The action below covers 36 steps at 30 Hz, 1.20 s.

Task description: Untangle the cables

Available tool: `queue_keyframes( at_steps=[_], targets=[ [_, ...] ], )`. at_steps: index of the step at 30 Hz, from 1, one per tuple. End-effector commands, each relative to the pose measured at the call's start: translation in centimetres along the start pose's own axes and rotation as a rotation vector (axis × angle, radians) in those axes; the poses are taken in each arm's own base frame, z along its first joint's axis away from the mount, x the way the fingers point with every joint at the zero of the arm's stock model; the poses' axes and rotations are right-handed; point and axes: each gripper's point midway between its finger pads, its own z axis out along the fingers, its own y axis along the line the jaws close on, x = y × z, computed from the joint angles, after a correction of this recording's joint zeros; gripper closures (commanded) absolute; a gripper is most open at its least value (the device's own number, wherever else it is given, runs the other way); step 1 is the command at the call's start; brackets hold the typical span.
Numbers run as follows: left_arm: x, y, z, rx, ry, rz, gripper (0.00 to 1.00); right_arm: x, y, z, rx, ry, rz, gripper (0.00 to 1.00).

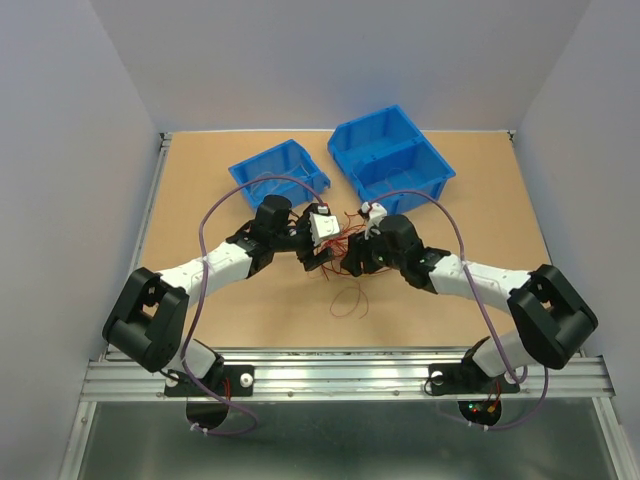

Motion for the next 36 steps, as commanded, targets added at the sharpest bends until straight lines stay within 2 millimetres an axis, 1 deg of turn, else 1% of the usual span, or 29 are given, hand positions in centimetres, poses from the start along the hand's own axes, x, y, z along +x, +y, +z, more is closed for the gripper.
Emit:
queue_keyframes(
  at_steps=[1, 3, 5, 6, 9, 11, 14, 15, 18, 19, 21, 22, 26, 27, 29, 30, 31, 32, 35, 36],
  targets=[
    [-2.1, 0.6, -0.2, 0.001, -0.050, 0.040, 0.14, -1.6, 1.9, 0.2, -0.063, 0.014, -0.051, 0.39],
    [-2.1, 0.5, -0.2, 0.004, -0.051, 0.040, 0.15, -1.4, 1.9, 0.4, -0.052, 0.033, -0.066, 0.37],
    [-2.1, 0.6, -0.2, 0.004, -0.052, 0.041, 0.14, -1.2, 1.3, 0.6, -0.010, 0.040, -0.077, 0.37],
    [-2.1, 0.5, -0.2, 0.006, -0.051, 0.042, 0.15, -1.2, 1.1, 0.6, 0.011, 0.042, -0.088, 0.45],
    [-2.2, 0.4, -0.2, 0.008, -0.050, 0.042, 0.15, -1.1, 0.5, 0.8, 0.043, 0.046, -0.096, 0.55],
    [-2.1, 0.5, -0.2, 0.008, -0.050, 0.044, 0.15, -1.0, 0.5, 0.9, 0.046, 0.054, -0.102, 0.56],
    [-2.1, 0.5, -0.2, 0.007, -0.049, 0.044, 0.16, -0.8, 0.6, 1.0, 0.037, 0.066, -0.108, 0.62],
    [-2.1, 0.5, -0.2, 0.007, -0.048, 0.044, 0.15, -0.7, 0.7, 1.0, 0.035, 0.072, -0.113, 0.70],
    [-1.9, 0.6, -0.1, 0.006, -0.042, 0.042, 0.16, -0.7, 0.8, 0.9, 0.030, 0.075, -0.119, 0.83],
    [-2.0, 0.7, -0.1, 0.004, -0.043, 0.040, 0.16, -0.8, 1.0, 0.9, 0.022, 0.076, -0.120, 0.91],
    [-1.9, 0.6, -0.1, 0.005, -0.041, 0.039, 0.16, -0.9, 1.3, 0.8, 0.013, 0.072, -0.120, 0.98],
    [-1.9, 0.6, -0.1, 0.006, -0.042, 0.039, 0.16, -1.0, 1.4, 0.7, 0.011, 0.068, -0.119, 0.99],
    [-2.1, 0.7, -0.2, 0.000, -0.042, 0.041, 0.16, -1.8, 1.9, 0.0, -0.006, 0.038, -0.111, 1.00],
    [-2.2, 0.8, -0.3, -0.003, -0.045, 0.044, 0.16, -2.3, 2.3, -0.5, -0.014, 0.022, -0.113, 0.99],
    [-2.3, 0.8, -0.4, -0.008, -0.046, 0.046, 0.16, -3.0, 2.3, -1.2, -0.004, -0.007, -0.111, 0.99],
    [-2.6, 1.0, -0.5, -0.015, -0.052, 0.049, 0.16, -3.9, 2.7, -2.2, -0.013, -0.042, -0.112, 0.99],
    [-2.7, 1.0, -0.6, -0.020, -0.055, 0.048, 0.16, -4.3, 2.9, -2.7, -0.017, -0.059, -0.113, 0.99],
    [-2.8, 1.2, -0.8, -0.031, -0.059, 0.042, 0.16, -5.4, 3.4, -3.7, -0.023, -0.101, -0.112, 0.99],
    [-3.5, 2.0, -1.3, -0.077, -0.084, 0.033, 0.16, -7.0, 4.1, -5.3, -0.032, -0.161, -0.117, 0.99],
    [-3.9, 2.3, -1.8, -0.101, -0.106, 0.038, 0.16, -8.6, 4.8, -6.4, -0.048, -0.204, -0.115, 0.99]
  ],
)
